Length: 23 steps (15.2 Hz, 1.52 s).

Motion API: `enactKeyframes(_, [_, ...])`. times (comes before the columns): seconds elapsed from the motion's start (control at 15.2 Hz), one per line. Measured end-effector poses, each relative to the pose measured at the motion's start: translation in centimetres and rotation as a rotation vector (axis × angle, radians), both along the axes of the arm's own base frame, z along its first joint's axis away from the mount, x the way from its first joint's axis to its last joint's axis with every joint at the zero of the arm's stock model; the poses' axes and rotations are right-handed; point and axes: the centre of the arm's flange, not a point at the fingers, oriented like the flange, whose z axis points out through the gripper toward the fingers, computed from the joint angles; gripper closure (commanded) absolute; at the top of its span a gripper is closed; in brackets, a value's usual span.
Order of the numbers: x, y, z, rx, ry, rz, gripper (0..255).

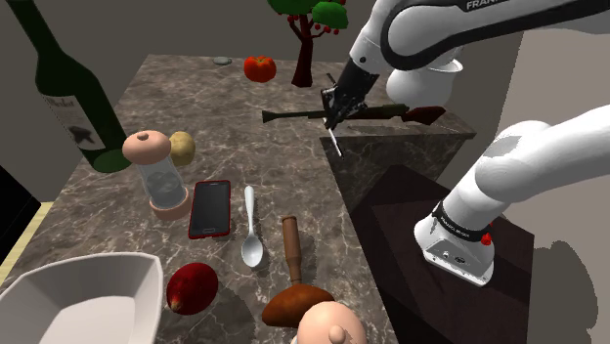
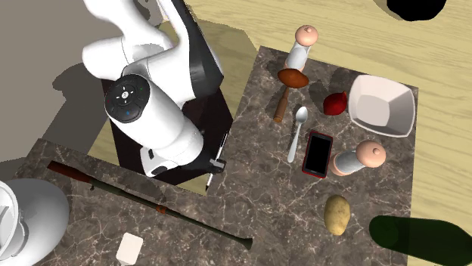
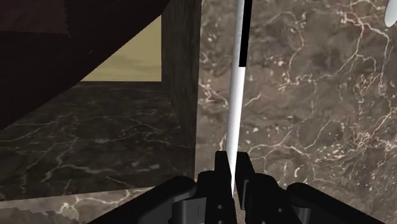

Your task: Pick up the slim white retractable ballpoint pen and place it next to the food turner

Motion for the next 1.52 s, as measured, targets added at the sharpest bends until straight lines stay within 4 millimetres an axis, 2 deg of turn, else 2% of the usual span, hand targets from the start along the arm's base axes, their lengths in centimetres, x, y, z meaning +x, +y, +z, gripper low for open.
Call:
enactKeyframes(0.13, [0.9,-2.7,0.7,0.0,-0.001,0.0,255])
enactKeyframes(0.59, [4.2,-11.3,0.1,0.0,-0.001,0.001,255])
enactKeyframes(1.06, [7.2,-20.5,0.4,0.0,-0.001,0.0,255])
enactKeyframes(1.19, [7.8,-21.5,-0.3,0.0,0.0,0.001,255])
enactKeyframes(1.52, [7.9,-21.8,-2.8,0.0,0.0,0.001,255])
